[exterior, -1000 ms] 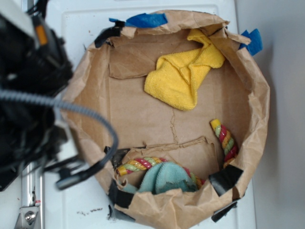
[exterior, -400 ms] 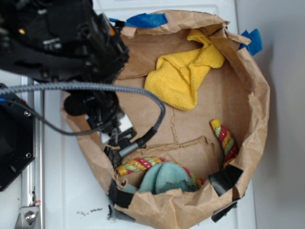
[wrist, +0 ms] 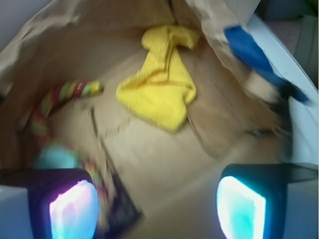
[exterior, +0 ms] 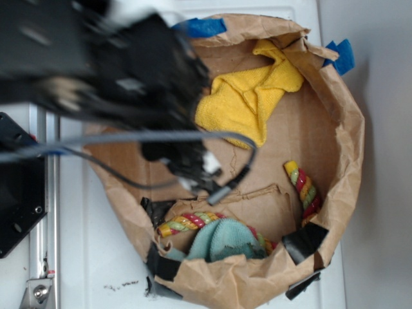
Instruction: Grab the yellow cloth.
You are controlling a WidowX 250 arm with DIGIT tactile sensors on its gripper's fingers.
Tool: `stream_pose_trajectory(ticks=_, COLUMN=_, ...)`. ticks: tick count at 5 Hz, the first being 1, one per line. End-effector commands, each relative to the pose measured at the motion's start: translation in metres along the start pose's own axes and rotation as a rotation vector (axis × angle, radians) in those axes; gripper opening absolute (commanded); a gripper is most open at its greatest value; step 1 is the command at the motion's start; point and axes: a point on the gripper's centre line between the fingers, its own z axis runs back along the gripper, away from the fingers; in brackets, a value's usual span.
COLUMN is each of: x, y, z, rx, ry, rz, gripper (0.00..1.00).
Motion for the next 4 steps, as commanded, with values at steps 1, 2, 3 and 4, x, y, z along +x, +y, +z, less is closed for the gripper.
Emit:
stream_pose_trajectory(ticks=1, x=0.014, y=-0.026, z=-0.033, rx=0.072, ry=-0.021, rz=0.056, gripper=1.0)
stream_pose_trajectory(ticks=2, x=0.033, y=-0.017, z=-0.052, rx=0.041, ry=-0.078, rz=0.006, gripper=1.0)
stream_pose_trajectory(ticks=3, x=0.075, y=-0.012, z=-0.065, rx=0.021, ry=-0.133, rz=0.014, gripper=1.0)
stream_pose_trajectory(ticks=4, x=0.101, y=-0.006, z=-0.075, rx=0.029, ry=-0.161, rz=0.04, gripper=1.0)
